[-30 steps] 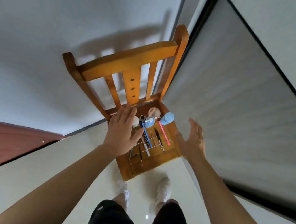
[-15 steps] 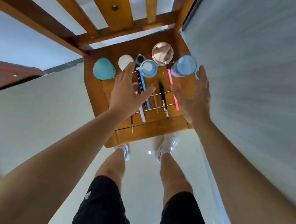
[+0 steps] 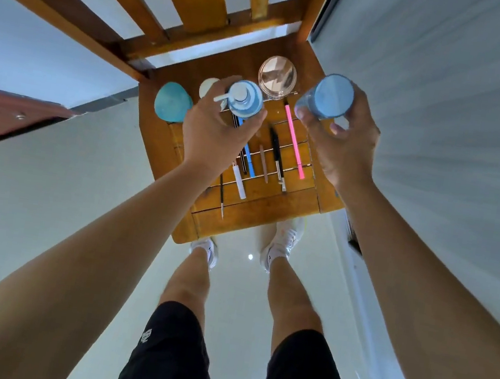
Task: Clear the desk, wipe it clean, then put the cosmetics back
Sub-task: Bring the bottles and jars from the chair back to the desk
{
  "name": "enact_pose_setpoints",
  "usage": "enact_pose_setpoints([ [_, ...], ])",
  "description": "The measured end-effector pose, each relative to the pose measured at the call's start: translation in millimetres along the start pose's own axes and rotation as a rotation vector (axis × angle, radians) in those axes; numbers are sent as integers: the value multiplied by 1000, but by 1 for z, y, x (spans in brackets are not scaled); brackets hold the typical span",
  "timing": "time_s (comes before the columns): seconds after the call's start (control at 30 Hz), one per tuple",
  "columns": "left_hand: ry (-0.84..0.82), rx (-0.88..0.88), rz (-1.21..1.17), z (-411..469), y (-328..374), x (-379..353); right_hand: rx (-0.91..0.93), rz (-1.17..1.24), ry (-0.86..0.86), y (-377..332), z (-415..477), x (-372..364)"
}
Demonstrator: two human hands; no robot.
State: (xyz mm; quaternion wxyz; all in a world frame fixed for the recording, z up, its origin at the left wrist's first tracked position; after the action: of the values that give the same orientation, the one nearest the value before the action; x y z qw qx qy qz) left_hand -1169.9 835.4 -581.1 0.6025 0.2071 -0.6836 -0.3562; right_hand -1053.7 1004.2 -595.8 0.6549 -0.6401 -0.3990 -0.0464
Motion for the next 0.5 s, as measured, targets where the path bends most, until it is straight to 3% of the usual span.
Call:
enact_pose_setpoints([
  [0.27, 101, 59, -47, -30, 72, 110, 106, 148, -18, -89, -42, 71],
  [0.5, 429, 112, -149, -86, 153, 286, 389, 227, -247, -233, -102, 109],
])
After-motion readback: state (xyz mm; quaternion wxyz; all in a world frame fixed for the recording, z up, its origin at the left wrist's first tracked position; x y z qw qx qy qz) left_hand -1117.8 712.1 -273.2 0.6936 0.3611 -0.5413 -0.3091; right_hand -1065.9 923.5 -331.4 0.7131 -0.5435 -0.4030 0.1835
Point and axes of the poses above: each hand's wrist, its own z-axis towards the middle knuckle, its own x-axis out of the back of the hand, y = z × x, the point moved 2 cm from there along z, towards the middle knuckle, and after that the axes turned 13 degrees about y, right-handed, at the moved point
